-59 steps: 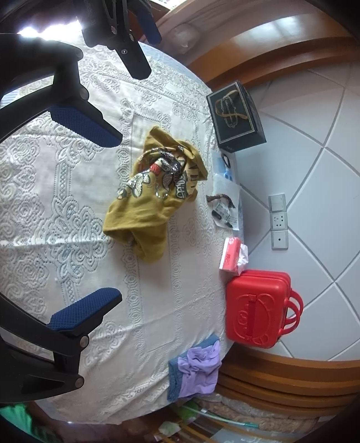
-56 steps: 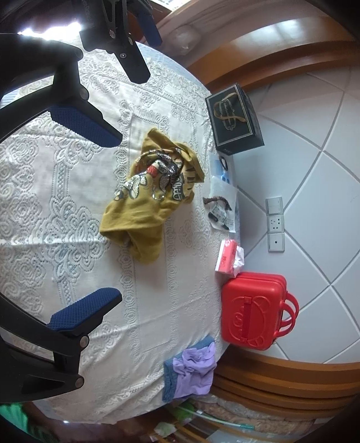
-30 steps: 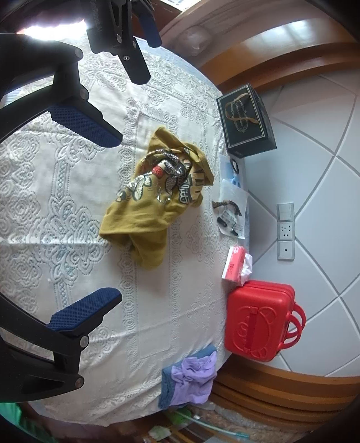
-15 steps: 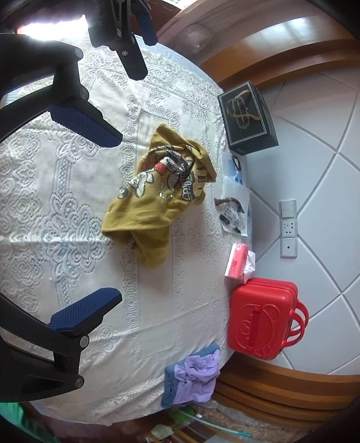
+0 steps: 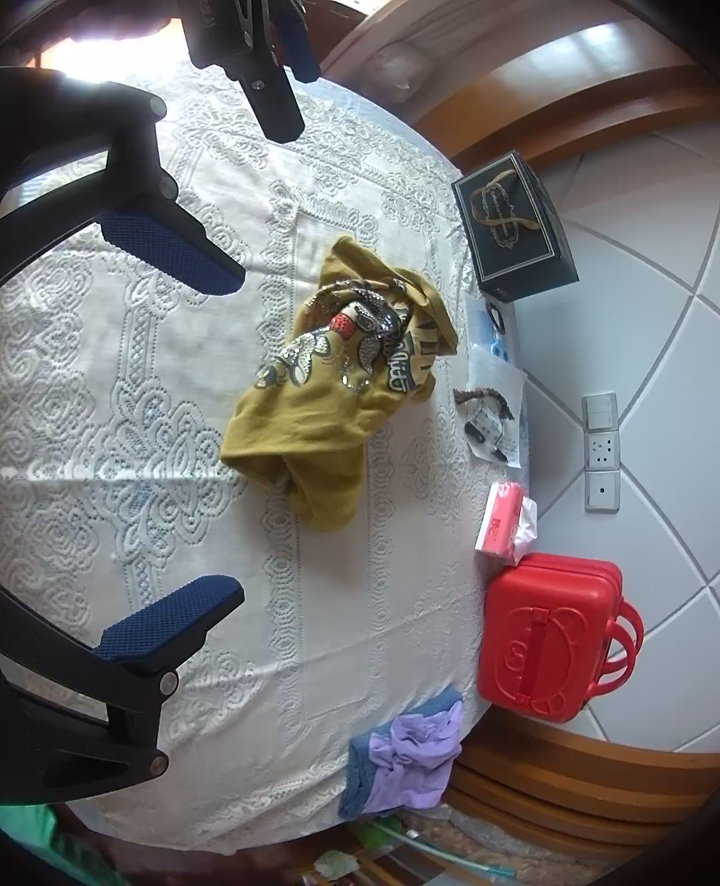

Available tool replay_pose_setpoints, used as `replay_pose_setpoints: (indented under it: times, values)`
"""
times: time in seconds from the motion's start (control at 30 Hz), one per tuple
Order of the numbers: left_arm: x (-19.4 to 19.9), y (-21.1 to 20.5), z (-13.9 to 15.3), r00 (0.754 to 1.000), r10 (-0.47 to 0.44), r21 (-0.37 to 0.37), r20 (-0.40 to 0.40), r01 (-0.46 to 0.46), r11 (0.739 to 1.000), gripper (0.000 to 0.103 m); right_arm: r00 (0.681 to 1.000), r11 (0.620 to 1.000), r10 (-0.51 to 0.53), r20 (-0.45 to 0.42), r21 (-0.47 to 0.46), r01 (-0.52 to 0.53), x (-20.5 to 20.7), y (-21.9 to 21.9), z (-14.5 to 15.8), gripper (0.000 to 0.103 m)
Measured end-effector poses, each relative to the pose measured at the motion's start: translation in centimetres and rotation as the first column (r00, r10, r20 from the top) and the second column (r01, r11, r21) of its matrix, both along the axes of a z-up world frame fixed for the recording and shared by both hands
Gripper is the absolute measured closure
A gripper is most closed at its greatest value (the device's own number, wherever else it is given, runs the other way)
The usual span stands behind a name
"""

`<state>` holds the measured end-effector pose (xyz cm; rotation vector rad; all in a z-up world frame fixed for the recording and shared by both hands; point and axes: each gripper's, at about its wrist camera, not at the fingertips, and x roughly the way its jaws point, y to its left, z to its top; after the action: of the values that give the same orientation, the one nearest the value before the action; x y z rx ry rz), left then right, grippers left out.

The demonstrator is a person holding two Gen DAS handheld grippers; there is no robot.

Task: Fold clothes
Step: 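Approach the crumpled mustard-yellow T-shirt with both grippers open, then grasp the shirt with the left gripper while the right gripper grasps another edge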

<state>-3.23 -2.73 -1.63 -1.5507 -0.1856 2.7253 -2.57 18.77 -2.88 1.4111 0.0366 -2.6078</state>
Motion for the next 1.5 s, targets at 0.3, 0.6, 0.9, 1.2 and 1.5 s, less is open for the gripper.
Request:
replay_pose_setpoints:
  times: [0.3, 0.6, 0.9, 1.2, 1.5]
  values:
    - [-1.8, -0.2, -1.6, 0.999, 0.004, 0.001, 0.044, -0.004, 1.0, 0.0, 1.0, 1.0, -0.013, 0.026, -0.004, 0.013, -1.5, 0.5, -1.0, 0.0]
    - [-9.5, -0.8, -6.0, 0.998, 0.002, -0.044, 0.059, 0.0, 0.999, 0.0, 0.994, 0.999, -0.046, 0.099, -0.001, 0.046, -5.6, 1.4, -4.7, 0.0]
    - [-22.7, -0.8, -12.3, 0.996, -0.061, -0.089, 0.067, 0.066, 0.994, 0.014, 0.984, 0.997, -0.061, 0.17, -0.041, 0.069, -12.7, 3.7, -9.3, 0.015]
    - [-23.4, -1.7, -14.9, 0.985, -0.105, -0.022, 0.136, 0.109, 0.994, 0.077, 0.944, 0.983, -0.108, 0.312, -0.106, 0.147, -18.6, 5.7, -15.0, 0.025]
    - [-14.6, -9.4, -10.5, 0.992, 0.019, 0.019, 0.127, -0.021, 1.0, 0.083, 0.969, 0.978, -0.065, 0.239, -0.178, 0.109, -17.4, 4.4, -13.5, 0.095]
